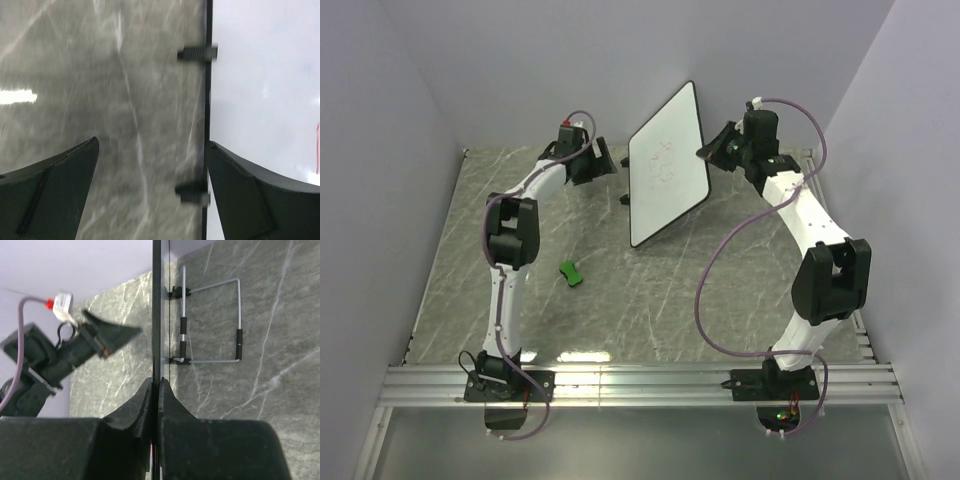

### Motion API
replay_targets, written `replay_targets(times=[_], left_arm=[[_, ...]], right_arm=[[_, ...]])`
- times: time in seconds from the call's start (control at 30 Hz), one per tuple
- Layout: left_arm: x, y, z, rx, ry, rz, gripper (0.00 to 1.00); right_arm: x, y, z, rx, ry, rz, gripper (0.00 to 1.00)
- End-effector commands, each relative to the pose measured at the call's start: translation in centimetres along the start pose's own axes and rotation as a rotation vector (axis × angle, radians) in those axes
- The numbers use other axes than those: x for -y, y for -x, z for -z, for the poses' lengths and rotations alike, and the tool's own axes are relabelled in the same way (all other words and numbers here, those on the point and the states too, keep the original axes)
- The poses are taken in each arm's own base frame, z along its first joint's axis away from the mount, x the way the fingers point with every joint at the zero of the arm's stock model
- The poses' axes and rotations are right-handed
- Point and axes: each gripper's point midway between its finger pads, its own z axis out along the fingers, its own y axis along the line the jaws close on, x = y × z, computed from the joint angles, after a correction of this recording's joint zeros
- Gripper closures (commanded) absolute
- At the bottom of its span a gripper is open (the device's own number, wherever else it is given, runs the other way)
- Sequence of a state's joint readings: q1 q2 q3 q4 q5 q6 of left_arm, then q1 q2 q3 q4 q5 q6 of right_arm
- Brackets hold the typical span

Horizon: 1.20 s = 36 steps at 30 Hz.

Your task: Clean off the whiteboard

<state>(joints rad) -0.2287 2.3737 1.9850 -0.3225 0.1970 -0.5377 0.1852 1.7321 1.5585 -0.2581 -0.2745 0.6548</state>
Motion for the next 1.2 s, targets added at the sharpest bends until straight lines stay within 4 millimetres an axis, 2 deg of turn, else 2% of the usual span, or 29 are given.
replay_targets(times=[0.0,0.03,0.07,0.13,0.2,0.23,0.27,0.3,0.33,0.4,0.47,0.6,0.63,0.7,0.73,0.8,0.83,0.93,1.1,1.17], left_arm=[[0.0,0.1,-2.0,-0.01,0.031,0.034,0.05],[0.1,-0.3,-2.4,-0.02,0.038,0.022,0.05],[1.1,0.0,-2.6,-0.006,0.038,-0.019,0.05],[1.5,-1.8,-3.2,-0.044,0.081,-0.063,0.06],[1.4,-2.8,-3.3,-0.05,0.123,-0.107,0.07],[3.1,-2.9,-3.0,-0.036,0.088,-0.128,0.07],[3.1,-4.6,-3.3,-0.066,0.061,-0.124,0.08],[5.3,-4.5,-2.3,-0.066,-0.031,-0.117,0.07],[6.0,-5.5,-2.8,-0.056,-0.095,-0.072,0.07],[8.2,-5.8,-1.7,-0.072,-0.231,-0.01,0.08],[8.4,-6.4,-2.0,-0.084,-0.276,0.065,0.1],[8.9,-7.8,-1.8,-0.136,-0.333,0.096,0.19],[8.4,-9.5,-1.6,-0.182,-0.342,0.127,0.23],[9.5,-9.3,-0.9,-0.163,-0.413,0.132,0.3],[9.2,-10.7,-0.8,-0.197,-0.427,0.164,0.36],[10.3,-10.8,0.0,-0.192,-0.513,0.171,0.41],[9.9,-11.7,0.0,-0.217,-0.513,0.209,0.47],[9.6,-13.1,0.0,-0.261,-0.525,0.213,0.56],[9.0,-14.7,1.5,-0.308,-0.503,0.179,0.62],[8.2,-16.4,2.0,-0.344,-0.487,0.171,0.64]], right_arm=[[-2.3,0.8,1.6,0.027,0.069,0.03,1.0],[-2.2,0.7,1.6,0.025,0.068,0.029,1.0],[-2.4,0.6,1.7,0.022,0.073,0.032,1.0],[-2.2,0.3,1.6,0.011,0.066,0.029,1.0],[-2.3,0.1,1.5,0.005,0.071,0.023,1.0],[-2.2,-0.2,1.5,0.0,0.073,0.017,1.0],[-2.1,-0.4,1.4,-0.005,0.074,0.013,1.0],[-2.1,-0.6,1.4,-0.012,0.075,0.011,1.0],[-1.8,-1.0,1.3,-0.018,0.071,0.009,1.0],[-1.6,-1.3,1.2,-0.025,0.068,0.007,1.0],[-1.5,-1.6,1.3,-0.028,0.067,0.009,1.0],[-1.2,-1.9,1.3,-0.038,0.061,0.021,1.0],[-1.1,-2.0,1.3,-0.041,0.06,0.023,1.0],[-0.9,-2.2,1.4,-0.046,0.056,0.022,1.0],[-0.8,-2.5,1.4,-0.05,0.059,0.023,1.0],[-0.5,-3.0,1.3,-0.06,0.057,0.019,1.0],[-0.4,-3.1,1.3,-0.061,0.058,0.019,1.0],[0.0,-3.6,1.4,-0.072,0.053,0.014,1.0],[0.3,-4.3,2.3,-0.083,0.044,0.024,1.0],[0.6,-4.8,2.8,-0.091,0.038,0.021,1.0]])
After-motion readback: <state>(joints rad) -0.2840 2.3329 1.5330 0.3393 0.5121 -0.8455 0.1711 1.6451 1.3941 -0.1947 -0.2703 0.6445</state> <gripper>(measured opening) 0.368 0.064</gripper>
